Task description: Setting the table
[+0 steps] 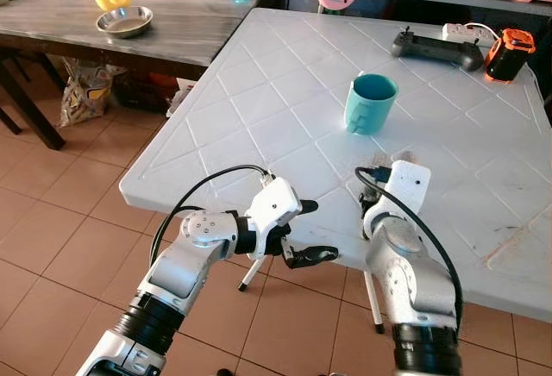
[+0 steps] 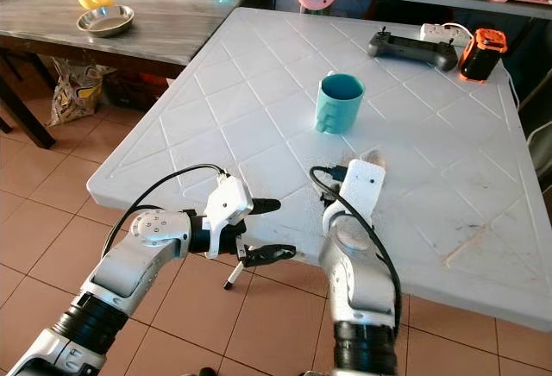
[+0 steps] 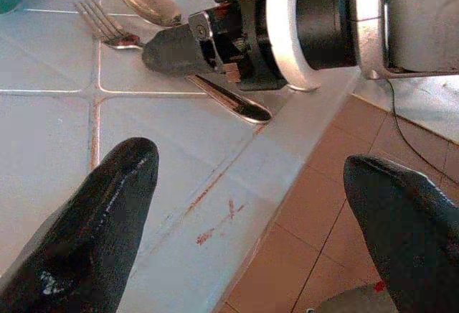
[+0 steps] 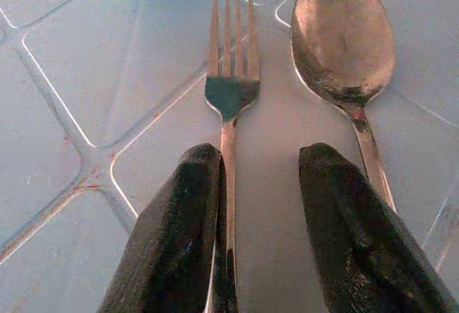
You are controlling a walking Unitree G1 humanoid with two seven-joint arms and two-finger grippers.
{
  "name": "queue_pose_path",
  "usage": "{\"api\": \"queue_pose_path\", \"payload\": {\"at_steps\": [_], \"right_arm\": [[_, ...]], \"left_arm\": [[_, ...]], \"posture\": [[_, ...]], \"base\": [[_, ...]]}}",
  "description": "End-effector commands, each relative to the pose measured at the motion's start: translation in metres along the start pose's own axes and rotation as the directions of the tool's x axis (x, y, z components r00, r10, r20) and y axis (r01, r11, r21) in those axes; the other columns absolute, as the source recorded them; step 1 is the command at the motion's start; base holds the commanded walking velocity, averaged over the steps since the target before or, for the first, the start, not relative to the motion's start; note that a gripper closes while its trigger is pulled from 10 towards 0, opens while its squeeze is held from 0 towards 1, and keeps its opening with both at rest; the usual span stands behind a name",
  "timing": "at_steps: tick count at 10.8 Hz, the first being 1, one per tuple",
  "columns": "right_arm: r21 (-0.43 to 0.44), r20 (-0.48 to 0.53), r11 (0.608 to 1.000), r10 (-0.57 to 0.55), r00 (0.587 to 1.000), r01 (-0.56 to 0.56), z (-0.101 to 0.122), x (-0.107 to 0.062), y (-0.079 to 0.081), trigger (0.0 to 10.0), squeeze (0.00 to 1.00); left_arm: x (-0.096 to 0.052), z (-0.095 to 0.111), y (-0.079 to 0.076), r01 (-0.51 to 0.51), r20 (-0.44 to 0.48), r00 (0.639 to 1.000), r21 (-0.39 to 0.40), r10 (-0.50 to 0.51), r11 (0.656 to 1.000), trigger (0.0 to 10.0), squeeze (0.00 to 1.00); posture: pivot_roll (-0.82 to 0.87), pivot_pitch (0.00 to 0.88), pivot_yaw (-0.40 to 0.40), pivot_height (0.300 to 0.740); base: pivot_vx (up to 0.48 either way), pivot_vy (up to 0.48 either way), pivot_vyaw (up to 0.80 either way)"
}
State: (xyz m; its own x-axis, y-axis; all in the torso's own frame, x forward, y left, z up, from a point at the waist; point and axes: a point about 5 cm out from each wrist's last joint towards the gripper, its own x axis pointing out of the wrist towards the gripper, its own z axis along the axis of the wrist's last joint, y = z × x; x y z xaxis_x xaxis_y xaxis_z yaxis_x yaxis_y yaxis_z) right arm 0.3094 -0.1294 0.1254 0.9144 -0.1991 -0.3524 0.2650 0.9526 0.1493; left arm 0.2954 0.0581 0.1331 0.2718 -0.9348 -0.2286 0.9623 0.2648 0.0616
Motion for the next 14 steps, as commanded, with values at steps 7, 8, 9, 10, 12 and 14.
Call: {"api": "queue_pose_path", "payload": {"at_steps": [7,8,9,10,12,14], "right_arm": [[-0.010,-0.237,0.984,0.169,0.957,-0.176,-0.049,-0.009,0.021,0.0,0.00],[-0.003,-0.242,0.983,0.176,0.954,-0.182,-0.050,-0.009,0.021,0.0,0.00],[0.001,-0.237,0.983,0.180,0.955,-0.185,-0.048,-0.008,0.020,0.0,0.00],[0.003,-0.213,0.982,0.186,0.959,-0.189,-0.043,-0.007,0.018,0.0,0.00],[-0.045,-0.137,0.981,0.183,0.973,-0.191,-0.031,-0.006,0.013,0.0,0.00],[-0.188,0.006,0.964,0.194,0.981,-0.190,-0.017,-0.010,0.007,0.0,0.00]], "left_arm": [[-0.010,0.005,0.020,-0.032,-0.038,0.999,0.068,0.034,0.997,10.0,0.00],[-0.010,0.004,0.020,-0.038,-0.039,0.998,0.077,0.041,0.996,10.0,0.00],[-0.012,0.004,0.025,-0.080,-0.028,0.996,0.088,0.082,0.993,10.0,0.00],[-0.016,0.005,0.036,-0.171,-0.001,0.985,0.090,0.171,0.981,10.0,0.00],[-0.031,0.007,0.059,-0.394,0.065,0.918,0.065,0.391,0.917,10.0,0.00],[-0.052,0.007,0.082,-0.630,0.135,0.770,0.010,0.623,0.776,10.0,0.00]], "posture": [[0.05,0.142,0.032,0.740],[0.05,0.139,0.027,0.740],[0.05,0.137,0.025,0.740],[0.05,0.133,0.024,0.740],[0.04,0.127,0.021,0.740],[0.05,0.122,0.017,0.740]], "base": [[0.000,0.000,0.00],[0.000,0.000,0.00],[0.000,0.000,0.00],[0.000,0.000,0.00],[0.000,0.000,0.00],[0.000,0.000,0.00]]}}
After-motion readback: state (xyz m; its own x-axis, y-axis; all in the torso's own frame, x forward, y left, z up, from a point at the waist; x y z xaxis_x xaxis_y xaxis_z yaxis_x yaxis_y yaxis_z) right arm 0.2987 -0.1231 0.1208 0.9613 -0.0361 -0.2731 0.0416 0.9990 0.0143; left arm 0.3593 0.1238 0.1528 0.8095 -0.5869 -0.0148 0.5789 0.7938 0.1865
